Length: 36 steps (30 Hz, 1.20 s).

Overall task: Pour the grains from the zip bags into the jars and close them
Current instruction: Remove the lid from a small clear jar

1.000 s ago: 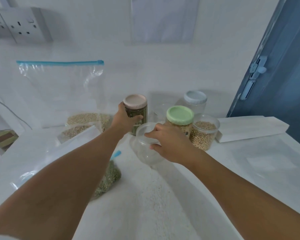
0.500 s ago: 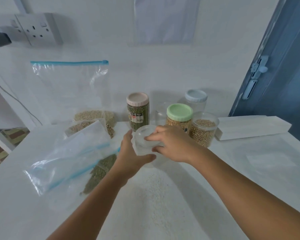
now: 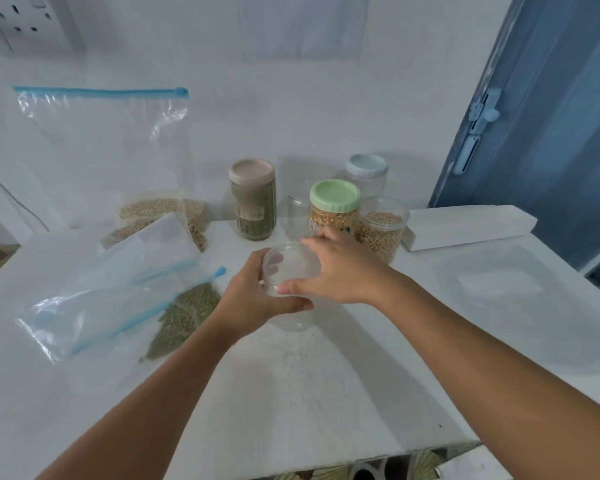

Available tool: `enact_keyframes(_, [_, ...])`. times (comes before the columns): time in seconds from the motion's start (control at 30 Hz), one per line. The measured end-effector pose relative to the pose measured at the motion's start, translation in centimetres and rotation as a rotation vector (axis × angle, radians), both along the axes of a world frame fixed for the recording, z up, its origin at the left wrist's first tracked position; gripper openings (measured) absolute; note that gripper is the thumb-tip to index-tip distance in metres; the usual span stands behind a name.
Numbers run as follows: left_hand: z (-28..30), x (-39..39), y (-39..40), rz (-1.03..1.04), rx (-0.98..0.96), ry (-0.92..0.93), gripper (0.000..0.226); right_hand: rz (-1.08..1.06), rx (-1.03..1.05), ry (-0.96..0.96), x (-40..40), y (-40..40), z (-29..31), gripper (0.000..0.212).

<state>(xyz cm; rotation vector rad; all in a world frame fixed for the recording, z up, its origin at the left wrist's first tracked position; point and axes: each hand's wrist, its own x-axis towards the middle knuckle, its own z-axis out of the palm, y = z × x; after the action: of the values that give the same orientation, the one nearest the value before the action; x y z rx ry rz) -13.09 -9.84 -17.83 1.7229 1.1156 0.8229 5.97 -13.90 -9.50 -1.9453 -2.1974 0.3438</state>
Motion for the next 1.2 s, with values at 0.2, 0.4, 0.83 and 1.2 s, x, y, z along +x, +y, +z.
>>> enact_keyframes(0.2, [0.1,0.3,0.1,-0.089,-0.035,-0.004,0.098,-0.073,-0.058,0.050,0.3,-0.5,-0.6,0.115])
enact_keyframes(0.4, [0.1,0.6,0.4,-0.127,-0.060,0.012,0.092,0.023,-0.127,-0.015,1.3,-0.2,0.6,0.108])
enact_keyframes(0.83, [0.2,1.1,0.0,-0.194,-0.113,0.024,0.096,0.005,-0.146,-0.222,0.2,-0.5,2.2,0.113])
enact_keyframes(1.2, [-0.1,2.0,-0.2,-0.256,-0.120,-0.013,0.096,-0.024,-0.284,-0.171,2.1,-1.6,3.2,0.110])
